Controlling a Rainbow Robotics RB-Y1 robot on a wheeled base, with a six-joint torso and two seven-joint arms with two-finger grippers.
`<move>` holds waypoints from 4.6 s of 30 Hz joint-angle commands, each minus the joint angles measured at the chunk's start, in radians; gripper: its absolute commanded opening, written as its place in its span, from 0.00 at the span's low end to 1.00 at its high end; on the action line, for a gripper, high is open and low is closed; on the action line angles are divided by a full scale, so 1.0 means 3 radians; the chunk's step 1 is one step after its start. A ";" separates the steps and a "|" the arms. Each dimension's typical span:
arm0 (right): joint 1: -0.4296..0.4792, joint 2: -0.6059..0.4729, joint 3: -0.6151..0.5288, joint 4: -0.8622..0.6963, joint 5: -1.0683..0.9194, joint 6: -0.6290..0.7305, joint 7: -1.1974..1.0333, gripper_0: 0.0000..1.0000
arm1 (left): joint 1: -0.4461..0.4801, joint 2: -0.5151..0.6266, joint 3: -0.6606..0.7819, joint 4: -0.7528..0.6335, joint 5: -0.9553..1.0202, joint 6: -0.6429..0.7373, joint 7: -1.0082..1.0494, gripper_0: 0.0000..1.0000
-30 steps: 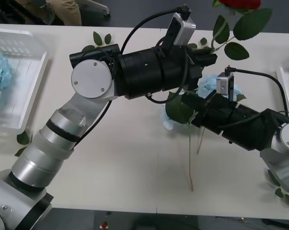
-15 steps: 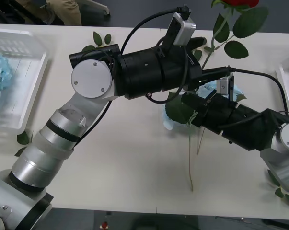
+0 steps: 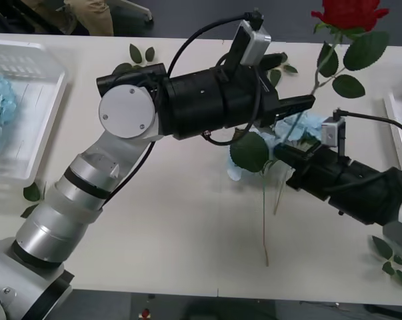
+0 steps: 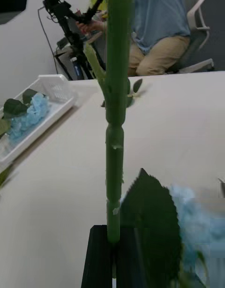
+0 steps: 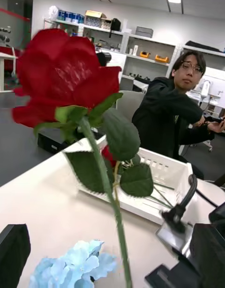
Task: Put the red flowers into the right box and the blue flowers into the left box
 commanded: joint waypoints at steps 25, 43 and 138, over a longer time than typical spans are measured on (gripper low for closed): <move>0.0296 -0.0394 -0.1873 0.0756 0.1423 0.0697 -0.1530 0.00 | 0.0354 0.1354 0.0251 -0.0151 0.0462 0.0776 0.0111 1.00; -0.0481 -0.0834 -0.2211 0.1538 0.3407 0.1449 -0.3008 0.00 | 0.1423 0.1088 0.0849 -0.1261 -0.0617 0.1129 0.0495 1.00; -0.0875 -0.0629 -0.0268 -0.0328 0.3423 0.2369 -0.5017 0.92 | 0.0124 0.0991 0.0593 0.0304 0.1392 0.2264 -0.0434 1.00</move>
